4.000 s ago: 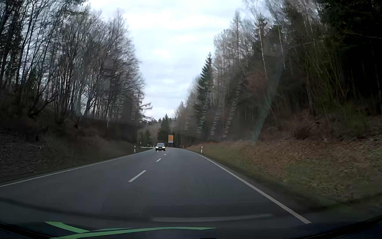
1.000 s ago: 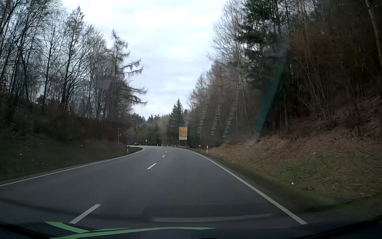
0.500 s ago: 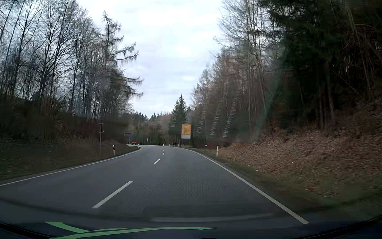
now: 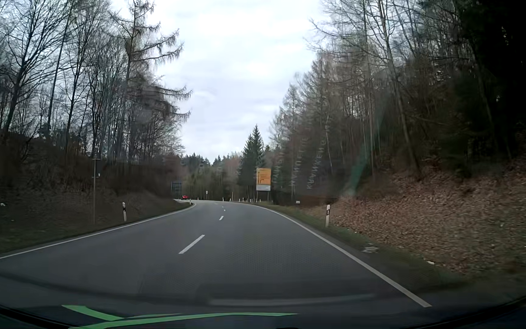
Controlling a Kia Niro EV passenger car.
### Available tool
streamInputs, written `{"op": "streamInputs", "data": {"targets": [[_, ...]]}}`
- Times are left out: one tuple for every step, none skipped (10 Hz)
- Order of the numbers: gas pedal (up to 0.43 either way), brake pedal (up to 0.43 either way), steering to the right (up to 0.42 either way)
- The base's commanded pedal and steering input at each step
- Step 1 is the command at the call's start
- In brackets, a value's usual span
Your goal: Follow the waypoints while adhering to traffic rules and regulations
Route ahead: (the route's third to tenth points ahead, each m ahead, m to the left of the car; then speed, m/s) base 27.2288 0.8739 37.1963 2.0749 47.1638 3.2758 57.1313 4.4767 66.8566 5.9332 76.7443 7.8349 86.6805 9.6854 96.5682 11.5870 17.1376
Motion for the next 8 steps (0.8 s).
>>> {"op": "streamInputs", "data": {"targets": [[0.138,0.000,-0.011],[0.138,0.000,-0.011],[0.138,0.000,-0.011],[0.138,0.000,-0.011],[0.138,0.000,-0.011],[0.138,0.000,-0.011],[0.138,0.000,-0.011],[0.138,0.000,-0.011]]}}
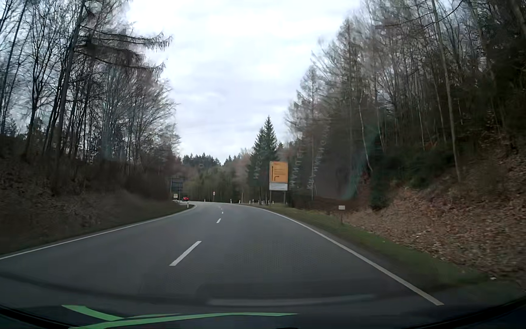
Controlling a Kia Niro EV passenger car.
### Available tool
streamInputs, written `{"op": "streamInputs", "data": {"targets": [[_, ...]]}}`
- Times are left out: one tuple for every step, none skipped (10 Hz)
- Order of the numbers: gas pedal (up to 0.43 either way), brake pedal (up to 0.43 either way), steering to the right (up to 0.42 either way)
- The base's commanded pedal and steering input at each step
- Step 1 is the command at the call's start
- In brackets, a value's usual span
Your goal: Follow the waypoints while adhering to traffic rules and regulations
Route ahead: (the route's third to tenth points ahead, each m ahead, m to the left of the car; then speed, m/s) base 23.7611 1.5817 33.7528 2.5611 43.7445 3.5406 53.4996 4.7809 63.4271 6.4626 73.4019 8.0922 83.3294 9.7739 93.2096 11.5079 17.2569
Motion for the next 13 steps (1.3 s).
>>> {"op": "streamInputs", "data": {"targets": [[0.138,0.000,-0.011],[0.138,0.000,-0.010],[0.138,0.000,-0.011],[0.138,0.000,-0.011],[0.138,0.000,-0.012],[0.110,0.000,-0.014],[0.110,0.000,-0.014],[0.110,0.000,-0.015],[0.110,0.000,-0.015],[0.110,0.000,-0.014],[0.110,0.000,-0.015],[0.110,0.000,-0.015],[0.110,0.000,-0.014]]}}
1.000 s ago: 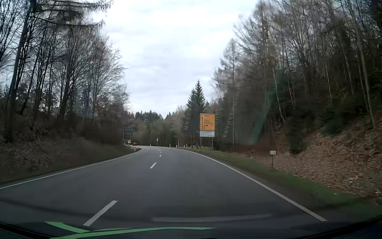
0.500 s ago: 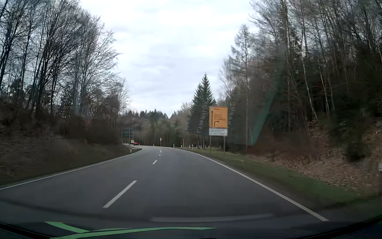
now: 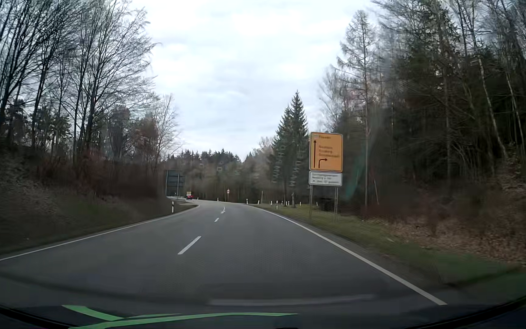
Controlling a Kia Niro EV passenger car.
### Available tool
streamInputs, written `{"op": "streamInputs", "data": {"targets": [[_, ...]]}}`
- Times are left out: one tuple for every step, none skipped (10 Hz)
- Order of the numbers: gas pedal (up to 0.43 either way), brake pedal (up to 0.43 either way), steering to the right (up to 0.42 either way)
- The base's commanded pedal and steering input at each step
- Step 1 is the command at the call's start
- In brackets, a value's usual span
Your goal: Follow the waypoints while adhering to traffic rules and regulations
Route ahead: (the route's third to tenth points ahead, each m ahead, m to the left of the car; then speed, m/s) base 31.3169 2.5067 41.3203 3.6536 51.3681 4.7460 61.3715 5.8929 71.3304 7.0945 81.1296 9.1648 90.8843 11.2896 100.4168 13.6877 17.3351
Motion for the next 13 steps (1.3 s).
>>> {"op": "streamInputs", "data": {"targets": [[0.110,0.000,-0.015],[0.110,0.000,-0.015],[0.110,0.000,-0.014],[0.110,0.000,-0.014],[0.110,0.000,-0.014],[0.110,0.000,-0.014],[0.110,0.000,-0.014],[0.110,0.000,-0.014],[0.110,0.000,-0.013],[0.110,0.000,-0.013],[0.110,0.000,-0.013],[0.110,0.000,-0.011],[0.110,0.000,-0.010]]}}
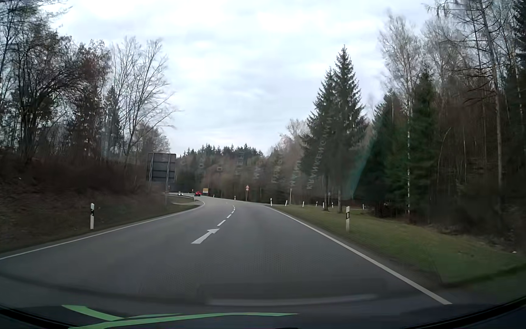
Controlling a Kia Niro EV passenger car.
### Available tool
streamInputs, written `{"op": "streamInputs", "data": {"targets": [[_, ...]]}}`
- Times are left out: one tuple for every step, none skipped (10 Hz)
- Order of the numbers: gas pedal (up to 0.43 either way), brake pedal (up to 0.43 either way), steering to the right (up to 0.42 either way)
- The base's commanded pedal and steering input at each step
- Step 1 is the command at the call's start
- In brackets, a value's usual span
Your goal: Follow the waypoints while adhering to traffic rules and regulations
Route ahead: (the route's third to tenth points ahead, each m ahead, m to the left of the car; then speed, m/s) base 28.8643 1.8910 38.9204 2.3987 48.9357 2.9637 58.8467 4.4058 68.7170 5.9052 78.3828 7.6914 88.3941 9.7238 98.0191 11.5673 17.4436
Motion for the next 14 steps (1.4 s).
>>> {"op": "streamInputs", "data": {"targets": [[0.079,0.000,-0.010],[0.059,0.000,-0.009],[0.008,0.000,-0.008],[0.000,0.000,-0.008],[0.000,0.000,-0.007],[0.000,0.000,-0.007],[0.000,0.000,-0.007],[0.000,0.000,-0.006],[0.000,0.000,-0.005],[0.000,0.000,-0.003],[0.000,0.000,-0.003],[0.000,0.000,-0.003],[0.000,0.000,-0.003],[0.000,0.000,-0.003]]}}
